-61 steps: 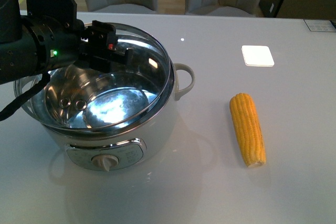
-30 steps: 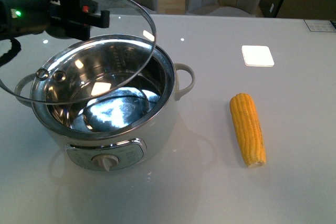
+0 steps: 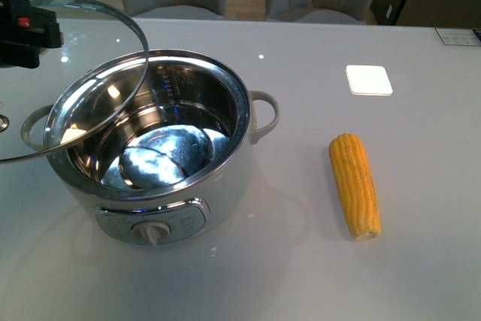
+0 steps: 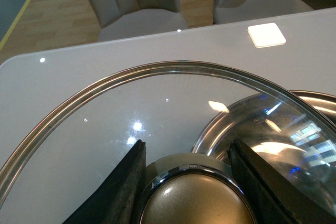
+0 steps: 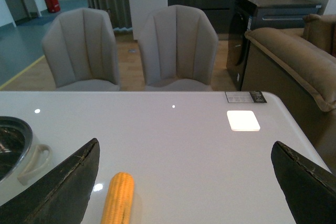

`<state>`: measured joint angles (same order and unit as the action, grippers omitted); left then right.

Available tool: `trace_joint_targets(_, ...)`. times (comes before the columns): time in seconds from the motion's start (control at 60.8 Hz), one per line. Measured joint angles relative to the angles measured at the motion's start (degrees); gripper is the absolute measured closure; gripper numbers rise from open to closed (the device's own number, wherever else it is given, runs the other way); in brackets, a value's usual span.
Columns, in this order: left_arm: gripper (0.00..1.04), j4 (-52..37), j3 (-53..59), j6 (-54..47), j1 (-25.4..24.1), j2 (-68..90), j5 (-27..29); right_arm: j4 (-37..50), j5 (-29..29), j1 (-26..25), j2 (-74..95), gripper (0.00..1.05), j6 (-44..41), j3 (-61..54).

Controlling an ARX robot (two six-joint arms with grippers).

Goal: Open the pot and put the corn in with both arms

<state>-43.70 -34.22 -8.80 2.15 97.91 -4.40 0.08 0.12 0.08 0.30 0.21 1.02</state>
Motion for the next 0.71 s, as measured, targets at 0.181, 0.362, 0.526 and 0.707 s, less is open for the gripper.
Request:
trace_joint_targets(0.181,0.63,-1.2,1.4,0.0,-5.2,-0.8,-1.2,0.0,0.0,0.0,0.0,0.09,0.0,0.0)
trace_joint_targets(0.362,0.63,-2.5,2.6,-0.3,-11.0,-0.8,-3.0,0.0,0.0,0.0,0.0,0.09,0.0,0.0)
trace_joint_targets(0.526,0.63,-5.0,3.8,-1.8,-15.9,0.6,-5.1,0.0,0.0,0.0,0.0,0.09,0.0,0.0)
trace_joint_targets(0.707,0.63,-9.9,5.3,-2.7,-19.7,5.5,-7.8,0.0,0.0,0.0,0.0,0.09,0.0,0.0)
